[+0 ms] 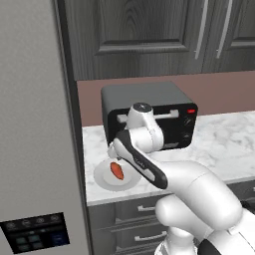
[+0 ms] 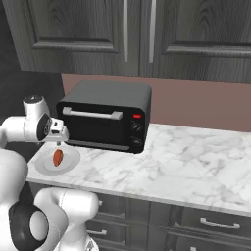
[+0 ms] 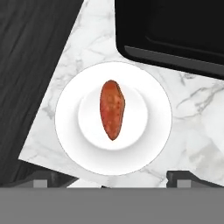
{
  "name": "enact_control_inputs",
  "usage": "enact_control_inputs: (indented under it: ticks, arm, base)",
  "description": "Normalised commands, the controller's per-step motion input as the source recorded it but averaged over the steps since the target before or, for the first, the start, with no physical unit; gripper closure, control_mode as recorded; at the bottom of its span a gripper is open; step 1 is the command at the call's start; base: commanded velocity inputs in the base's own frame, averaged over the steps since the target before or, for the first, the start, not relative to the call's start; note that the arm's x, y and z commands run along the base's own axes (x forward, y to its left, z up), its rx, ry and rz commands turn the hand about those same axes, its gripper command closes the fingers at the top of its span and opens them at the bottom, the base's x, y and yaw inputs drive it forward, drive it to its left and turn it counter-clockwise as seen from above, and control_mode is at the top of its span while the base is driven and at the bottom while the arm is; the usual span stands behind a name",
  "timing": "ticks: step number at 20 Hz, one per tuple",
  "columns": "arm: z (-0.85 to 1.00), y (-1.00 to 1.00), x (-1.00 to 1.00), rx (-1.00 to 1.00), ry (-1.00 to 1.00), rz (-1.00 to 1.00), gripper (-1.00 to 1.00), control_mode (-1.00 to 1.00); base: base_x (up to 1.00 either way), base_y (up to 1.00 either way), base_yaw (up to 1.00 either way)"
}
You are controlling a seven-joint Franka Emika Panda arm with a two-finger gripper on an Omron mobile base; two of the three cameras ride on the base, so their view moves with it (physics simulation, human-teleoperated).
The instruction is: Place the sweet potato on the rack of the oven.
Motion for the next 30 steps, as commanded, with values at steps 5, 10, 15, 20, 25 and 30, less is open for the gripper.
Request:
enact_control_inputs:
  ticks: [5,10,15,20,25,30]
  arm:
    - [-0.6,0.24,0.24,0.0,0.04,0.05,-1.0,-1.0]
    - [-0.46,0.01,0.25,0.0,0.0,0.02,-1.0,-1.0]
    - [-0.43,0.05,0.36,0.0,0.0,0.0,-1.0,-1.0]
    - [-0.43,0.1,0.34,0.0,0.0,0.0,-1.0,-1.0]
    - [-0.3,0.01,0.15,0.0,0.0,0.0,-1.0,-1.0]
    - [-0.25,0.04,0.09,0.0,0.0,0.0,-1.0,-1.0]
  base:
    - [0.0,0.0,0.0]
    - [0.0,0.0,0.0]
    - [0.0,0.0,0.0]
    - [0.0,0.0,0.0]
    - [0.0,0.0,0.0]
    - [0.0,0.0,0.0]
